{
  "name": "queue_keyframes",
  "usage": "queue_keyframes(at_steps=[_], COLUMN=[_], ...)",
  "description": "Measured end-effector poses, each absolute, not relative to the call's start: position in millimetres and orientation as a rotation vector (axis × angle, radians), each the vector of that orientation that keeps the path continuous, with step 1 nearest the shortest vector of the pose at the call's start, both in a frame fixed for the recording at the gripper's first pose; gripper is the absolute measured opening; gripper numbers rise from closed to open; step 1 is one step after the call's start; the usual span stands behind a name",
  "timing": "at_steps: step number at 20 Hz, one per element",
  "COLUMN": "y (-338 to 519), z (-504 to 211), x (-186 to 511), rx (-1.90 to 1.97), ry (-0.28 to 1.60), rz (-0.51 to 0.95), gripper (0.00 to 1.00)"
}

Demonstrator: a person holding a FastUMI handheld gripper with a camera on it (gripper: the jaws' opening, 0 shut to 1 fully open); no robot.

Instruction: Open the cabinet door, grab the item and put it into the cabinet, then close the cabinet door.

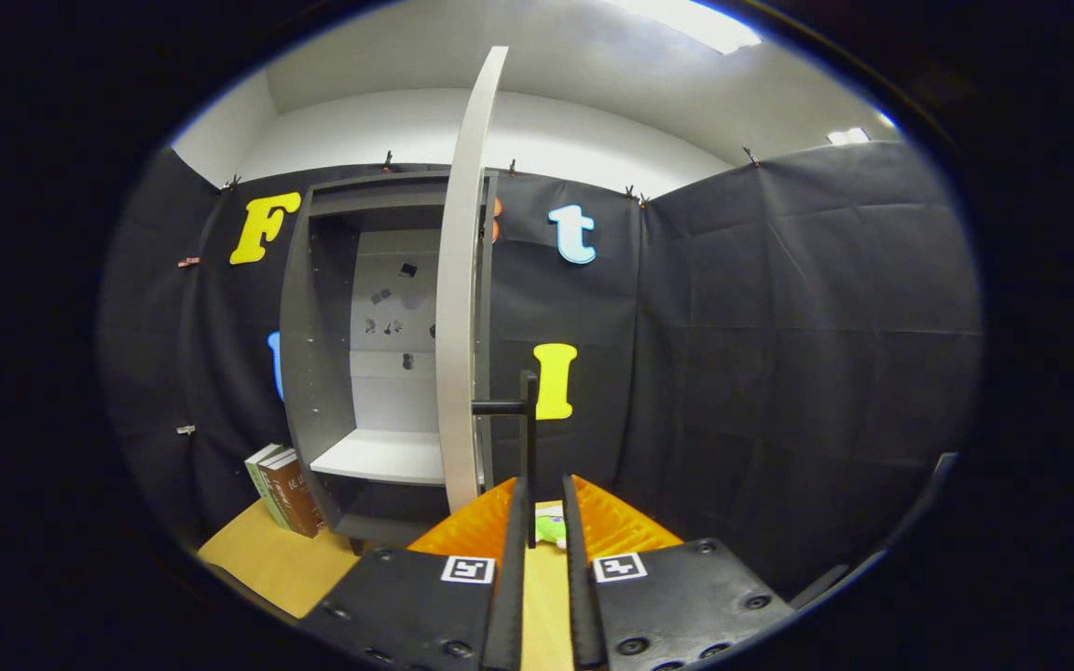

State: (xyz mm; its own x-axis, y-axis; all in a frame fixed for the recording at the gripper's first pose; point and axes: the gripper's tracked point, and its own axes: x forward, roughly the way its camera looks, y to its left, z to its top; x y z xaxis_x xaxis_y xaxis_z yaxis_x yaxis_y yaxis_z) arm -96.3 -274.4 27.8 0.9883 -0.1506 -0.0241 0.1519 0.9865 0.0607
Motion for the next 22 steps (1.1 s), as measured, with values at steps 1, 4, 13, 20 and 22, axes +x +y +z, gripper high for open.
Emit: queue_keyframes(at_steps=[1, 4, 13, 20, 22], y=[-275.9, -260.4, -156.0, -83.1, -73.0], z=[28.6, 26.3, -26.2, -167.7, -215.7], x=[-100.9, -119.3, -138.2, -108.0, -101.6], rx=[0.065, 0.044, 0.193, 0.158, 0.186], ry=[0.014, 0.005, 0.059, 0.378, 0.499], rz=[-0.161, -0.131, 0.049, 0.104, 0.092], gripper=[0.36, 0.74, 0.98, 0.98, 0.98])
